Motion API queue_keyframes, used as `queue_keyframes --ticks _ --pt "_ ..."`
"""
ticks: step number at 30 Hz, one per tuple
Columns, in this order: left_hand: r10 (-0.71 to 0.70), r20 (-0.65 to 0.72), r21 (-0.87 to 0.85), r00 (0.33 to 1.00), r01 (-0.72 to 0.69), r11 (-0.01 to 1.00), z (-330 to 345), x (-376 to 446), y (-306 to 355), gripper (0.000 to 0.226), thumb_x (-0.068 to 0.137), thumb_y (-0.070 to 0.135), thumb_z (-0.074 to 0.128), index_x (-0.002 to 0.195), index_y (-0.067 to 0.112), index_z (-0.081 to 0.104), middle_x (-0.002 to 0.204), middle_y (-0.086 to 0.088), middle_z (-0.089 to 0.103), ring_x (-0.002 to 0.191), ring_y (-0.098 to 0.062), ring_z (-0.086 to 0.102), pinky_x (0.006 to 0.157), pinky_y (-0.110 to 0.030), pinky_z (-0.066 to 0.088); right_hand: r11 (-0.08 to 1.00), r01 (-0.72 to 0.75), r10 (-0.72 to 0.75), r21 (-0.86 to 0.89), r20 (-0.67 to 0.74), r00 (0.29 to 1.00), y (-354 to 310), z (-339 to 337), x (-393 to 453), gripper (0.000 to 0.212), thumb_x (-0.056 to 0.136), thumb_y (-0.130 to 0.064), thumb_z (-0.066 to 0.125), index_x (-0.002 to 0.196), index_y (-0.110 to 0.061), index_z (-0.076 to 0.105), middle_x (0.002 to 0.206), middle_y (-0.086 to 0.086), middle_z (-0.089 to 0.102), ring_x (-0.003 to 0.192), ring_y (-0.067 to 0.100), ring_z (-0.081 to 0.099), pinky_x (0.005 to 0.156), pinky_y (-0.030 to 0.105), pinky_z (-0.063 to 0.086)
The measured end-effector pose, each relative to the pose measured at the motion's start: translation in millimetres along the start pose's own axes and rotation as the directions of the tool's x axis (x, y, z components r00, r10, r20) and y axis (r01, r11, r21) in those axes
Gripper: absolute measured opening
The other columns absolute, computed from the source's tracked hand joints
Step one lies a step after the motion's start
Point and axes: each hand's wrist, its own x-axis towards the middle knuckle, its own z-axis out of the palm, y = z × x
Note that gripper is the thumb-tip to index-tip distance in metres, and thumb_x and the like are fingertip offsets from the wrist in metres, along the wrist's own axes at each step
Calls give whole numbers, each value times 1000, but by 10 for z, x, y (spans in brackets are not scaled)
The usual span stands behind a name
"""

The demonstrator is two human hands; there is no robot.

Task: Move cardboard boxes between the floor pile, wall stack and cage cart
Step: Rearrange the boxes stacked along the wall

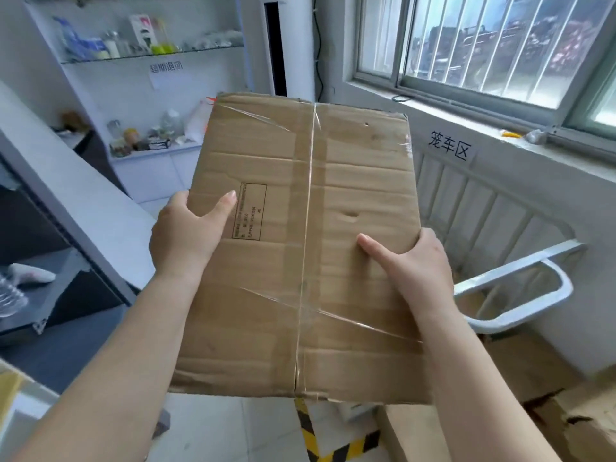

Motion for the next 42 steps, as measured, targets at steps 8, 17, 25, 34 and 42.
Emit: queue_keyframes --ticks 8,17,25,34,42 --pt "-26 -15 -135 1000 24 991 195 1122 -114 52 85 54 55 122 16 55 108 7 51 105 -21 52 98 -44 45 997 66 -65 -34 29 997 -637 629 899 75 65 -65 70 115 -13 48 117 2 56 108 23 54 77 36 43" --pt "-29 281 -168 959 79 983 902 2866 -485 80 55 69 54 116 18 62 118 -1 63 111 -26 59 96 -47 49 980 -125 115 -155 -77 990 -1008 1723 1766 78 68 -68 65 115 -9 49 121 5 56 109 27 54 75 36 41" --pt "-150 573 -210 806 321 923 1688 4052 -785 33 79 30 70 105 11 63 102 -9 69 92 -28 66 77 -36 52 893 -218 192 -394 -104 976 -1441 2281 2524 72 73 -70 60 111 -10 50 114 6 56 110 28 54 72 32 36" --pt "-75 687 -227 723 312 923 2576 5136 -341 18 83 32 67 75 18 59 78 2 61 71 -14 56 62 -25 43 871 -344 292 -351 -193 937 -1588 2526 3554 58 70 -67 64 79 -11 50 79 0 52 77 23 50 49 29 30" --pt "107 738 -333 666 222 916 3378 5814 394 17 86 34 63 74 25 56 70 11 52 63 -4 47 51 -19 38 911 -393 345 -121 -295 891 -1649 2427 4516 47 71 -56 72 76 -11 58 78 1 58 75 23 54 69 35 41"
